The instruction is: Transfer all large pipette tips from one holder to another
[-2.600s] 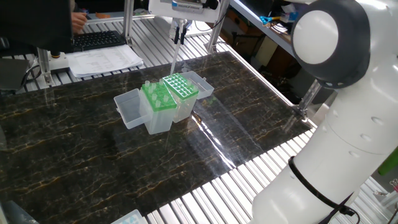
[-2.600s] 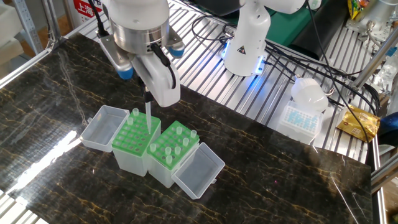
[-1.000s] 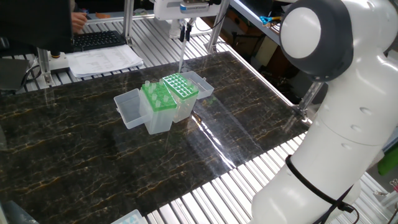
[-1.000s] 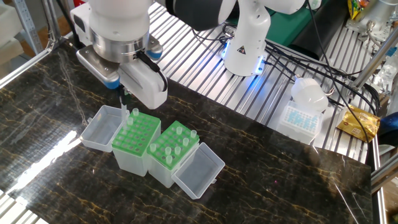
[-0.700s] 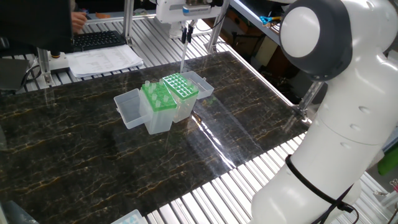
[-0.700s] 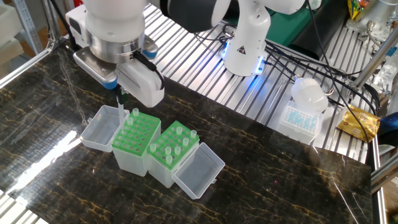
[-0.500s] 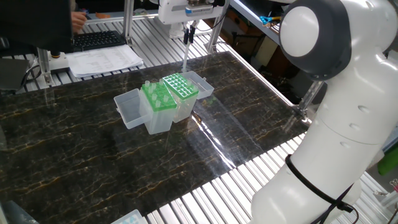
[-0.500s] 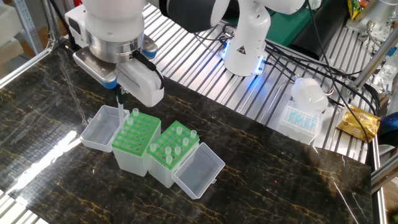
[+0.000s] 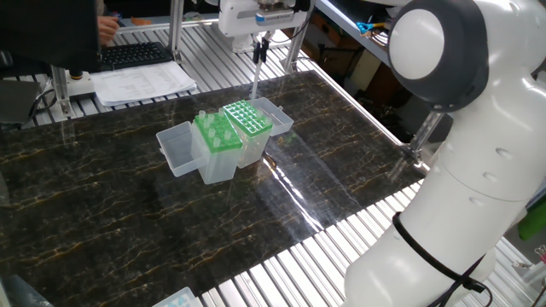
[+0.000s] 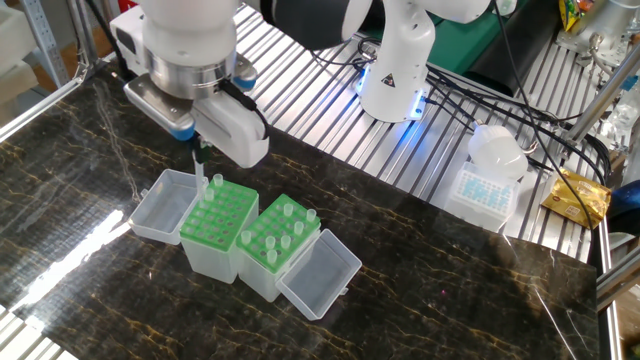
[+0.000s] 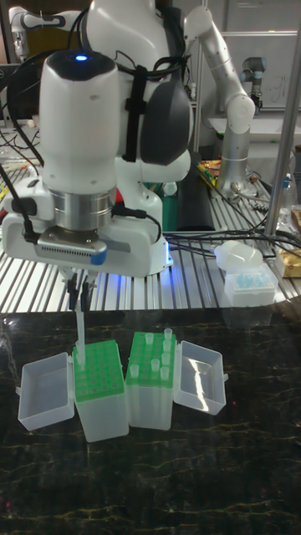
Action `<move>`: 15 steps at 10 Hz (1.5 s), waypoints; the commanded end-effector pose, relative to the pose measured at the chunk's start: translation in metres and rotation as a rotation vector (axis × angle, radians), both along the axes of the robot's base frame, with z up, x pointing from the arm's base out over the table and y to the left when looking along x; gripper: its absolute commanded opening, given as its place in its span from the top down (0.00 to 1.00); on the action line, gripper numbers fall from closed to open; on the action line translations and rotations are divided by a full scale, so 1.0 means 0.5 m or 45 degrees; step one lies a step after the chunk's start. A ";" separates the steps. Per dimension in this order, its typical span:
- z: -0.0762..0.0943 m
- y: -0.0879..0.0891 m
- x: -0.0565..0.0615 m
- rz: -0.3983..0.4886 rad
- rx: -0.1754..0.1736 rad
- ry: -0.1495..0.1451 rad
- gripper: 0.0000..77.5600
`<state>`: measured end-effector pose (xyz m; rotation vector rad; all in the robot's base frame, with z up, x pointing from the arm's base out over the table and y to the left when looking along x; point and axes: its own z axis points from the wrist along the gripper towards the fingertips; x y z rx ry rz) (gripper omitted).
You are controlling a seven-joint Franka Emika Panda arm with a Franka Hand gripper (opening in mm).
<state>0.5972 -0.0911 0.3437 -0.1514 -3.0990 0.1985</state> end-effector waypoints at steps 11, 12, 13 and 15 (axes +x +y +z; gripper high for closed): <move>-0.041 -0.011 0.011 0.003 0.048 -0.004 0.98; -0.050 -0.017 0.013 0.017 0.051 -0.008 0.98; -0.057 -0.021 0.012 0.021 0.059 -0.011 0.98; -0.075 -0.018 0.006 0.008 0.064 -0.016 0.98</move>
